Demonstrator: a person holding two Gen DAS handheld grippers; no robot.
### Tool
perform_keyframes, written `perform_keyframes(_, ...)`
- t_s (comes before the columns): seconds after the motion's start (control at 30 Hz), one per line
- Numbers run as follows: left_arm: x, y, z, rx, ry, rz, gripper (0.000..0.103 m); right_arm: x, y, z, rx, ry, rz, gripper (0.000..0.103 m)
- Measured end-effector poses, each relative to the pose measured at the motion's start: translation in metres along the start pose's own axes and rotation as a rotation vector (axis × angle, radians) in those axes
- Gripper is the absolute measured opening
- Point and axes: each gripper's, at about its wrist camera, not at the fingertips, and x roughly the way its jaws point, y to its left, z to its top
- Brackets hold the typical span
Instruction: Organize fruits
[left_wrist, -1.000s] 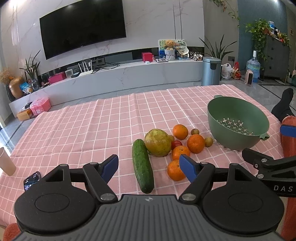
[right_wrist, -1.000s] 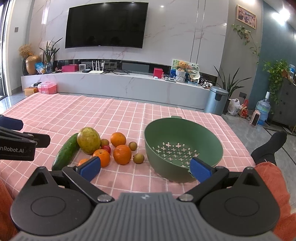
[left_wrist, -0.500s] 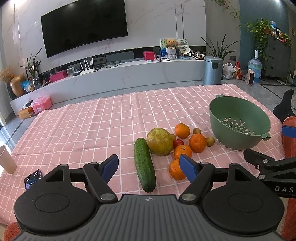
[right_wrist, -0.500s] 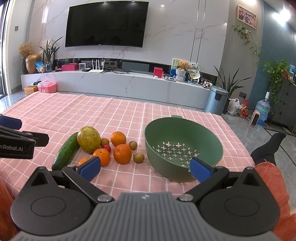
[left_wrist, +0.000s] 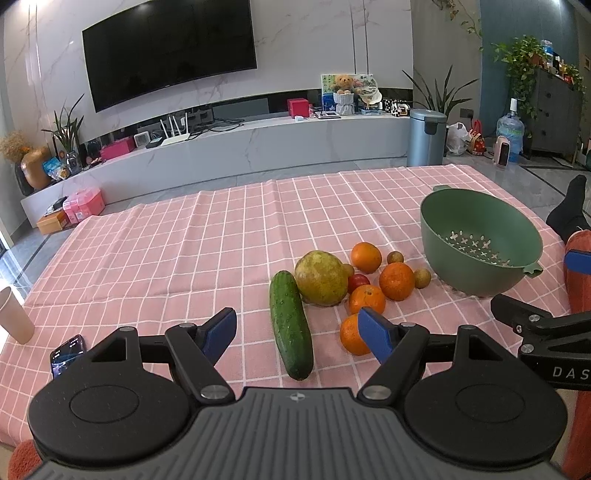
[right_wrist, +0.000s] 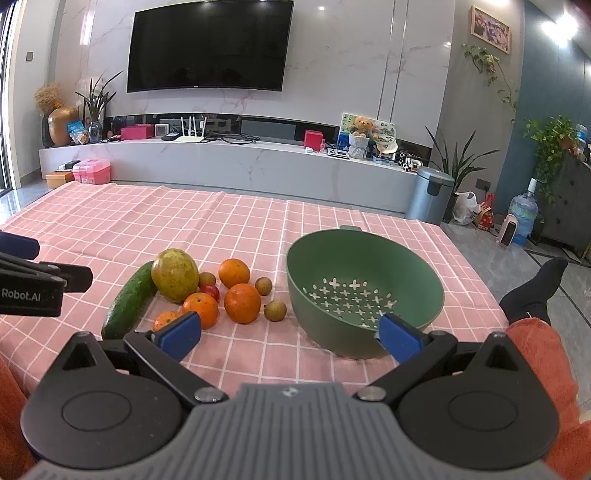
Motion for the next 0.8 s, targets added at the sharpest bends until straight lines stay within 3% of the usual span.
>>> perform_keyframes(0.8, -0.0001, 0.0007, 0.0011, -0.004, 0.001, -0.001, 0.088, -0.0008, 0.0001, 0.0000, 0.007, 0.001, -0.001, 0.099)
